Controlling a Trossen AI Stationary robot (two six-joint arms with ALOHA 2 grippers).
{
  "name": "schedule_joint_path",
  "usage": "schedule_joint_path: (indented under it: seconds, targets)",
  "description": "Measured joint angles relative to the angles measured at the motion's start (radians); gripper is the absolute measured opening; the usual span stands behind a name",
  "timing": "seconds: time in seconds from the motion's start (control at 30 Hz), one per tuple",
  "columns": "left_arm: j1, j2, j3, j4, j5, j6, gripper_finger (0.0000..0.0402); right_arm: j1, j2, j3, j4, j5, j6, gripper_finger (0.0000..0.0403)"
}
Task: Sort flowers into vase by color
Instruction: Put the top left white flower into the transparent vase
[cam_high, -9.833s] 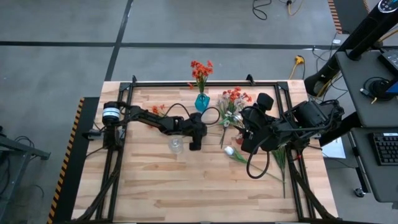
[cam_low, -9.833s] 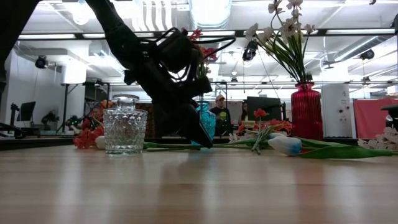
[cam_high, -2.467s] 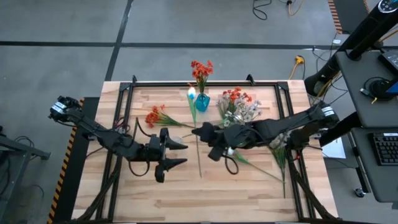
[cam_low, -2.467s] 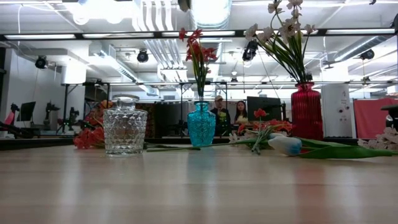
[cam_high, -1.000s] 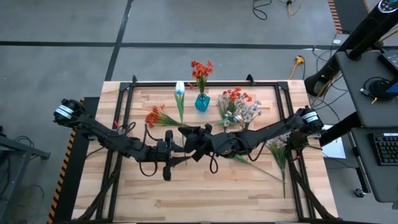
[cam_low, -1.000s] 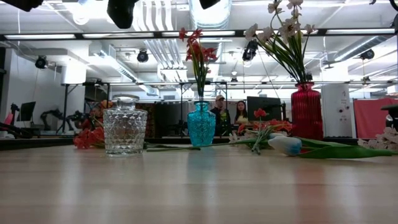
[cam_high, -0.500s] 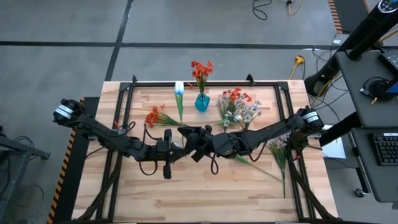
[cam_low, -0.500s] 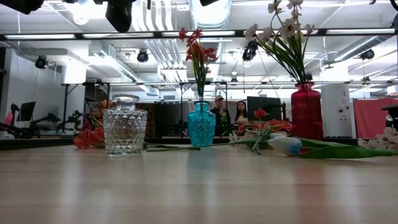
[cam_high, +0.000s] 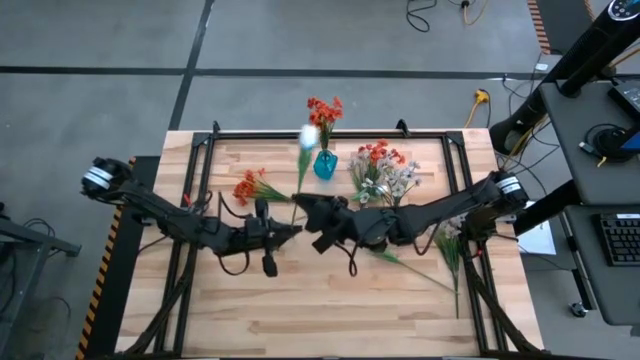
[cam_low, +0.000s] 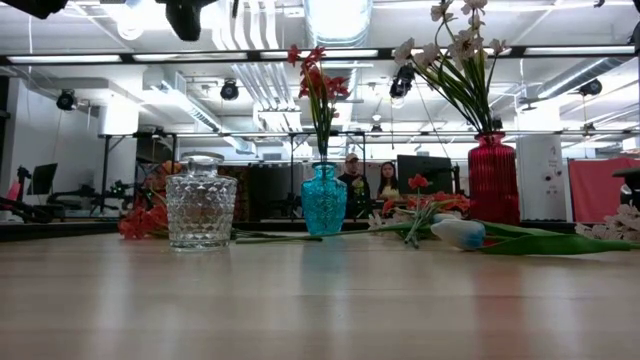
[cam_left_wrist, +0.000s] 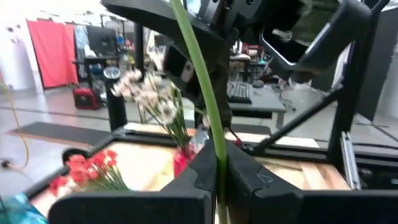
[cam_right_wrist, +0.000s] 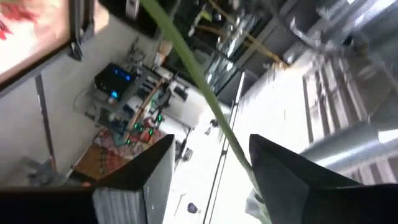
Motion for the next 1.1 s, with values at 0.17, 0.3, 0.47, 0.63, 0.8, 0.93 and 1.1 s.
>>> schedule_joint_path:
  seconds: [0.17,0.3,0.47,0.63,0.8,0.93,1.1]
  targets:
    - [0.021,-0.042,0.000,-0.007,-0.002,0.054,0.0000,0.000,-0.056,0.000,0.002,0.017,0.015,0.0203]
    - [0.055,-0.054,-0.001,-0.013,-0.002,0.064,0.0000,0.000,-0.095,0.000,0.003,0.006,0.029,0.0203]
    - [0.104,-0.055,-0.001,-0.015,-0.042,0.067,0.0000,0.003,-0.139,0.000,0.005,0.023,0.111,0.0203]
    - [0.149,-0.055,-0.001,-0.014,-0.102,0.022,0.0000,0.004,-0.168,0.001,0.118,-0.028,0.121,0.0203]
    - [0.172,-0.055,-0.001,-0.012,-0.105,0.007,0.0000,0.004,-0.172,0.002,0.210,-0.024,0.302,0.0203]
    - [0.172,-0.055,-0.001,0.023,-0.105,0.060,0.0000,0.004,-0.188,0.002,0.209,0.030,0.512,0.0203]
    - [0.172,-0.092,-0.001,0.064,-0.105,0.099,0.0000,0.009,-0.261,0.002,0.030,0.091,1.012,0.0203]
